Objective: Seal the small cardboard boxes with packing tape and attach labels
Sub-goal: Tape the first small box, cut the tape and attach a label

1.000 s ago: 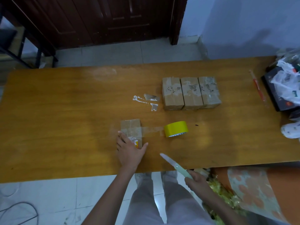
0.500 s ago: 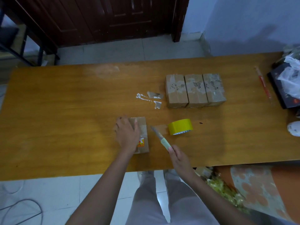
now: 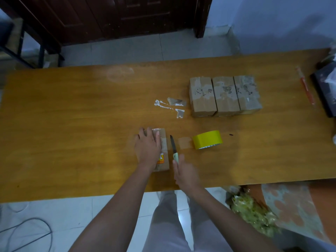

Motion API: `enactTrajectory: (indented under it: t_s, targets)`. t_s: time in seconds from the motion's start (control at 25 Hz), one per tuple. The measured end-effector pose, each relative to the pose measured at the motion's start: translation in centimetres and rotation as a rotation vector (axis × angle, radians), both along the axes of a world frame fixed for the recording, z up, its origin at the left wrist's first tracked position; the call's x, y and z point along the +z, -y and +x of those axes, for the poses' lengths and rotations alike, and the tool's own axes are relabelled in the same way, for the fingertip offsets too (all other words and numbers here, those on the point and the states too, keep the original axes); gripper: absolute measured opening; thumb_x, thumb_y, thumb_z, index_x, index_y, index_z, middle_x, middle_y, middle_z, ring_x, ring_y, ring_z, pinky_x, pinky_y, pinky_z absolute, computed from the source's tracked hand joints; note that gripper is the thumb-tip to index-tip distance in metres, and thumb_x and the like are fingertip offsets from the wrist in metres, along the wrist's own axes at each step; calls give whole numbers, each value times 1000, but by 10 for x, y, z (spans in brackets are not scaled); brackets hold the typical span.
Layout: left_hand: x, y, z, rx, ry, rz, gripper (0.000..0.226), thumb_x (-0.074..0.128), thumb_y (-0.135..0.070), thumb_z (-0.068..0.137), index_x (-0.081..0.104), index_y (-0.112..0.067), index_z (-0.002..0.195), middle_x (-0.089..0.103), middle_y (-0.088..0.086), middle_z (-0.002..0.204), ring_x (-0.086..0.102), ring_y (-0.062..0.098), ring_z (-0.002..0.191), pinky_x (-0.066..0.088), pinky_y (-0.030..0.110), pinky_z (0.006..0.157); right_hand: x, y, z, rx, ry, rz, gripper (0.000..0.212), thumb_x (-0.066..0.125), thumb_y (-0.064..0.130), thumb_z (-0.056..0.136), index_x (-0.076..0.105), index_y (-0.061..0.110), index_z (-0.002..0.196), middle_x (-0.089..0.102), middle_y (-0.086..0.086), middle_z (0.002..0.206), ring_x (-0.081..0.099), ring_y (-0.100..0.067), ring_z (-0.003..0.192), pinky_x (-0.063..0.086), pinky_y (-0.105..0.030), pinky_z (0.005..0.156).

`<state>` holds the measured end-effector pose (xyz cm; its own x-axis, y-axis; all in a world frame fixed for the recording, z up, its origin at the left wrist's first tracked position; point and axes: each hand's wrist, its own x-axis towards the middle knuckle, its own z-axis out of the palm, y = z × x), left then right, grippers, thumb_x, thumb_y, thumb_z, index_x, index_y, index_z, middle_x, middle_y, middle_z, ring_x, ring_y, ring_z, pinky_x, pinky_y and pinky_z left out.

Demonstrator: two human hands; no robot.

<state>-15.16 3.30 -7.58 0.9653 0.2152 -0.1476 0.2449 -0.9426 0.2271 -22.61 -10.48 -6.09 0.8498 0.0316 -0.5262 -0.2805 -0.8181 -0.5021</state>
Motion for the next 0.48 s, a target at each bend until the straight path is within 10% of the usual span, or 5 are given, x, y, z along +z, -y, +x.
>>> enactTrajectory:
  t_s: [0.24,0.48]
  targets:
    - [-1,0,1,5,-24,0,50,24,-44,102,51,-11,128,48,16,131,49,31,107,41,38,87,-4,-13,-1,39,93,-154,26,26,36,104,40,17,114,63,0,73,64,-17,62,20,-19,39]
    - [-3,0,0,4,12,-29,48,27,-43,103,52,-9,126,49,17,129,50,33,105,41,40,85,-16,-16,9,79,66,-141,26,26,33,105,41,15,115,65,0,76,64,-16,63,22,-18,39]
